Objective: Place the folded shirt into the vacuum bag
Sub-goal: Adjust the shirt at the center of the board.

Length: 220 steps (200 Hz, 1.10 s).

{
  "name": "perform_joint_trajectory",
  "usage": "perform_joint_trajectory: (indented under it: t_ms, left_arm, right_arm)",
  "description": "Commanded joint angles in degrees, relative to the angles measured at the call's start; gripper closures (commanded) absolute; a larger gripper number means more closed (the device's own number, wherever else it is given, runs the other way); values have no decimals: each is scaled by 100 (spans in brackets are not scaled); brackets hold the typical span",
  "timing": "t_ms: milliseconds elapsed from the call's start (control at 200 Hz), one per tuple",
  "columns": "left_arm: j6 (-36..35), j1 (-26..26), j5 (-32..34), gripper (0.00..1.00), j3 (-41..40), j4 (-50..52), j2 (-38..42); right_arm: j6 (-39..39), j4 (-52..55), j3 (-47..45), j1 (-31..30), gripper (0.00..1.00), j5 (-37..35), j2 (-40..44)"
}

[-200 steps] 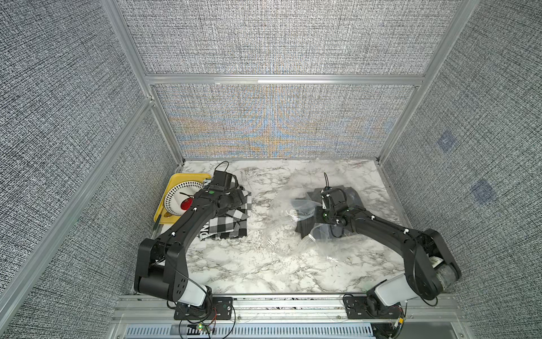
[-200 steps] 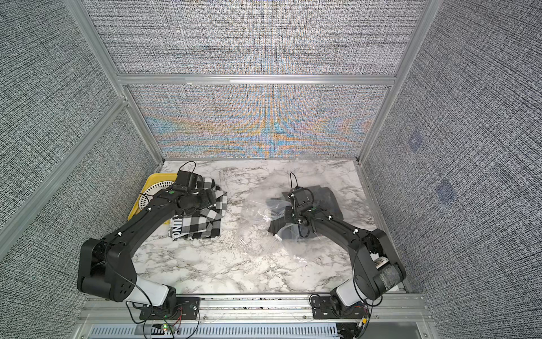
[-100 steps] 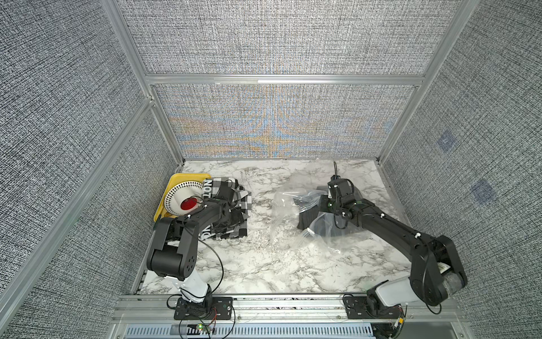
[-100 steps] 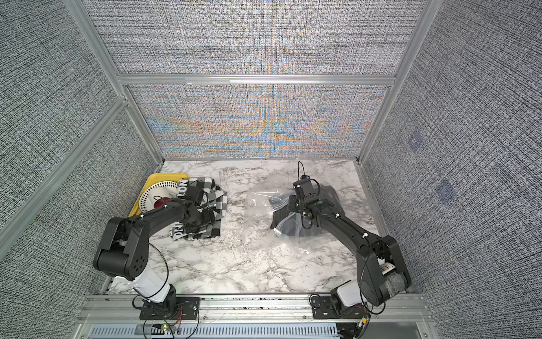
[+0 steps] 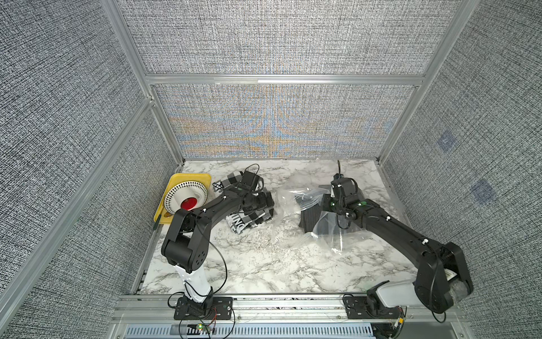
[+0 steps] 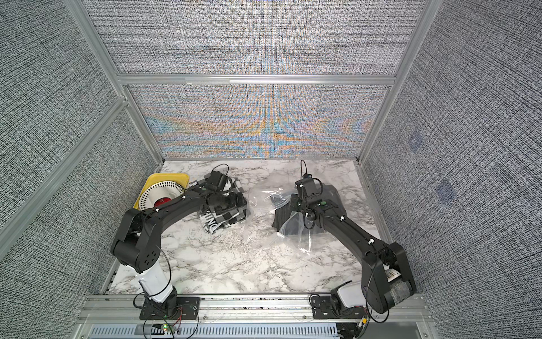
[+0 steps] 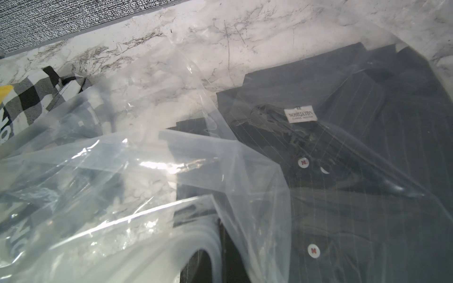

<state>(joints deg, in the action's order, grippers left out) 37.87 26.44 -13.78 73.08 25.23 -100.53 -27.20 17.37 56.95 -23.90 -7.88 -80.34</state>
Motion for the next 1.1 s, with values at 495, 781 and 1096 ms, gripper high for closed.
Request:
perform_joint_trajectory:
  t_ms: [495, 781, 1096]
  left_arm:
    - [-1036, -1408, 2235, 0, 2564, 2164, -1671]
    - [-1270, -1606, 2037, 6, 4018, 2556, -2987]
    - [-1256, -1729, 1776, 10, 3714, 2260, -3315]
  right_arm:
    - [56, -31, -129, -5, 100, 295, 268]
    - [168, -33, 21, -11, 100, 543, 66]
    - [298, 28, 194, -29, 100, 533, -62]
